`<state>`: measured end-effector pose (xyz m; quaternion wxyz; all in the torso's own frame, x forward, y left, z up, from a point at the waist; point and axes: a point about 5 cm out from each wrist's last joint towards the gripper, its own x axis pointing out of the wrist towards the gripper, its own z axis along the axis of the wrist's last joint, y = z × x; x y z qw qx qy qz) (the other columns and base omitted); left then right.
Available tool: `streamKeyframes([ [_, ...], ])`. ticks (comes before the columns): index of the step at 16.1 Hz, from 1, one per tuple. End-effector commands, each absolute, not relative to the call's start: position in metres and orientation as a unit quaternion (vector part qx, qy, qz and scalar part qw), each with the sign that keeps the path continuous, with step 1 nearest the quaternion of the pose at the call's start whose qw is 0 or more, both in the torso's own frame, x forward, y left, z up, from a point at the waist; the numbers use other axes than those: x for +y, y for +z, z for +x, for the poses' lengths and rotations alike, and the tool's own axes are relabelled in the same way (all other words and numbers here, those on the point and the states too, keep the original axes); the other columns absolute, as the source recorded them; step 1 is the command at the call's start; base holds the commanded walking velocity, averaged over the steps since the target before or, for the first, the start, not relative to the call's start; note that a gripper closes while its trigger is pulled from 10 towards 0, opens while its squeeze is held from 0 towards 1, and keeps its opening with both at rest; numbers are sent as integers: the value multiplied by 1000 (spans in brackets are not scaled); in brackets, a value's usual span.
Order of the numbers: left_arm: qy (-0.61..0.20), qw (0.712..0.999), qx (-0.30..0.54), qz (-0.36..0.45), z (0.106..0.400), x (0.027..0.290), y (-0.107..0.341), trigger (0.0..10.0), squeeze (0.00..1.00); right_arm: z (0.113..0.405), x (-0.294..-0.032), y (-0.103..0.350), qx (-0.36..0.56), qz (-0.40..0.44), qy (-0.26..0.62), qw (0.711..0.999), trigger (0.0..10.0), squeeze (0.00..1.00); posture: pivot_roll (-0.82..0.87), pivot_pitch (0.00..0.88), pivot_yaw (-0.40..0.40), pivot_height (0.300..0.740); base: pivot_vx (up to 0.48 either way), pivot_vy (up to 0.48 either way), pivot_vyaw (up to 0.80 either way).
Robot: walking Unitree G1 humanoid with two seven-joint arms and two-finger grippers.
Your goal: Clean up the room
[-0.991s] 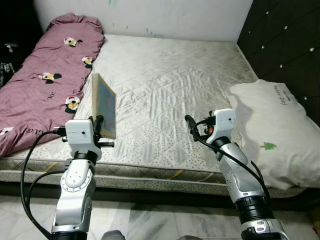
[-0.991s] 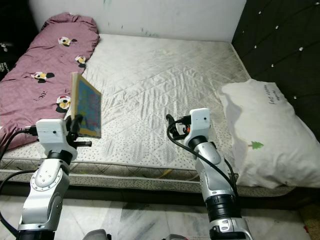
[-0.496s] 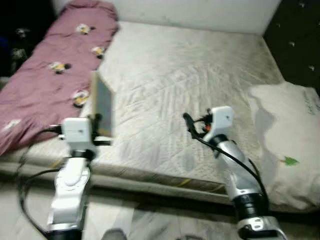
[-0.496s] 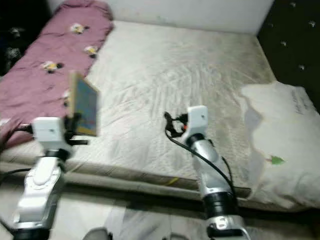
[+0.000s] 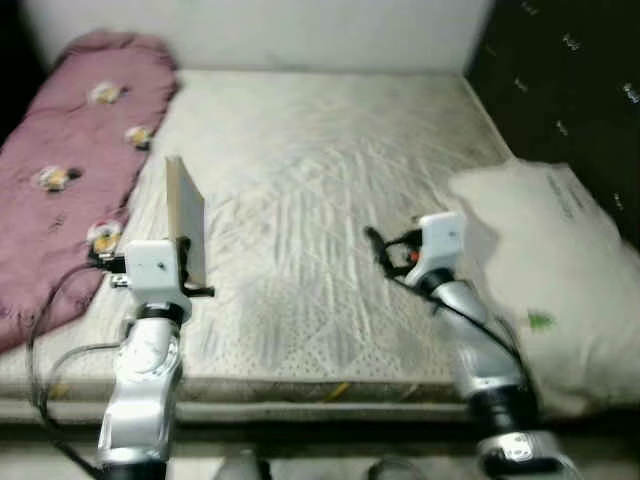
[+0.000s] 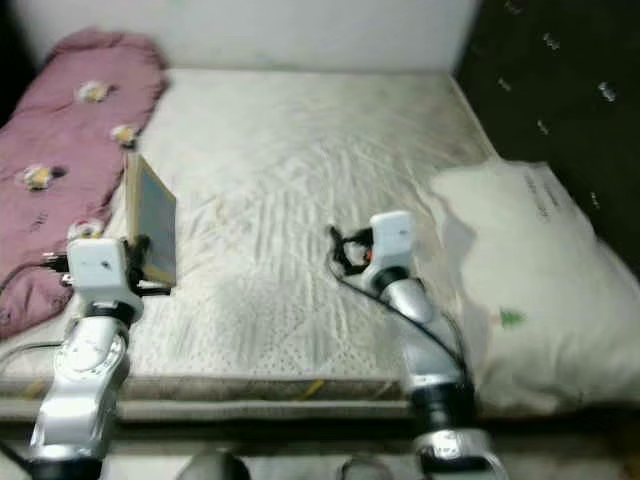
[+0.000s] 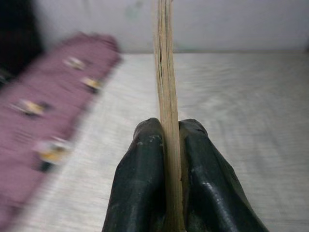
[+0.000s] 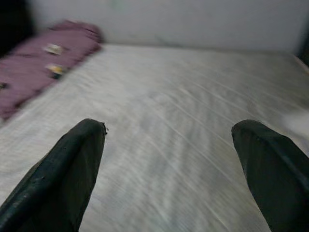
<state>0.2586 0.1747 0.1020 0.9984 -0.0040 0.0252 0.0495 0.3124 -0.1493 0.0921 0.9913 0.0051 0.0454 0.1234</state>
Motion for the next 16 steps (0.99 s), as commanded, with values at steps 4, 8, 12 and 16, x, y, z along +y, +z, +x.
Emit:
streamKeyframes([
  [4, 21, 999, -3, -25, 256, 178, 104, 10000, 0, 317, -151, 95, 41, 5, 116, 992, 10000, 0, -35, 33, -12, 740, 0, 0, -800],
  [8, 57, 998, -11, 12, 261, 185, 112, 10000, 0, 318, -149, 97, 36, 2, 119, 992, 10000, 0, -35, 32, -15, 740, 0, 0, -161],
  [12, 42, 999, -18, 10, 262, 183, 113, 10000, 0, 319, -148, 97, 33, -3, 126, 991, 10000, 0, -36, 33, -18, 740, 0, 0, 0],
  [16, 43, 999, -18, 9, 262, 181, 114, 10000, 0, 318, -146, 98, 29, -8, 137, 990, 10000, 0, -38, 36, -20, 740, 0, -301, 464],
])
